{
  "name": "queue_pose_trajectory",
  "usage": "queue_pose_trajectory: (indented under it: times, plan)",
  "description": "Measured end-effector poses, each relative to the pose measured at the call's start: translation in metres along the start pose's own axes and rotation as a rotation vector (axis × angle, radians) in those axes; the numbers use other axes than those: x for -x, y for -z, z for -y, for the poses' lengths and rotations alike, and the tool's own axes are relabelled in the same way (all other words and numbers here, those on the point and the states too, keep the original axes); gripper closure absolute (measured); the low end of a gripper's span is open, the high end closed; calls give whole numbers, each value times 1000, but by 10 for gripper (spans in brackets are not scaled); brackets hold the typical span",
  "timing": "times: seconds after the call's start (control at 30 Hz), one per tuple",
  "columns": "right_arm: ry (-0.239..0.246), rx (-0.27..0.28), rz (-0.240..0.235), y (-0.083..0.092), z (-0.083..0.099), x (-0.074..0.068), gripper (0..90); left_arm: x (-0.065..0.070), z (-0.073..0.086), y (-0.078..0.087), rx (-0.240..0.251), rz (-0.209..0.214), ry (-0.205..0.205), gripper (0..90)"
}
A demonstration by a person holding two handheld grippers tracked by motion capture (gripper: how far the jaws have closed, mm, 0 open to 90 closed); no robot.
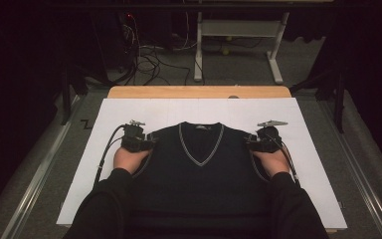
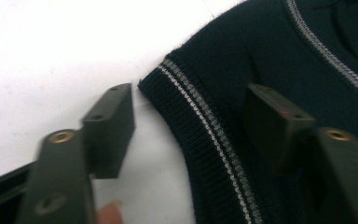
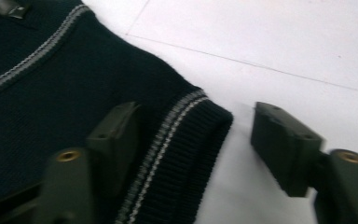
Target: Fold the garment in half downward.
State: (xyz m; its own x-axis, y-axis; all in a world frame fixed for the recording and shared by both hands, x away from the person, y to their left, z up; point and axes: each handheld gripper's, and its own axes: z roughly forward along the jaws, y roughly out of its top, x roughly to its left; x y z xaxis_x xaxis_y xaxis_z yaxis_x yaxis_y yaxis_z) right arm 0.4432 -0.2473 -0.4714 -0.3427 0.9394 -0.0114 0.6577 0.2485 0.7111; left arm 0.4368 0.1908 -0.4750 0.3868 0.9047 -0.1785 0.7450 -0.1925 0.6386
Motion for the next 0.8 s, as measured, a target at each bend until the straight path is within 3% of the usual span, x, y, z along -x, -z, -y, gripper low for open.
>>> queue_pose_trajectory:
  times: [0.43, 0.7, 0.8]
  plan:
    - [23, 1, -40, 2, -1, -9, 735, 4, 1, -1, 3, 37, -7, 641]
    - [19, 7, -45, 3, 0, -10, 776, 5, 1, 0, 5, 57, 1, 717]
    - [20, 22, -36, 6, -2, -8, 778, 4, -2, 9, 49, 45, 5, 721]
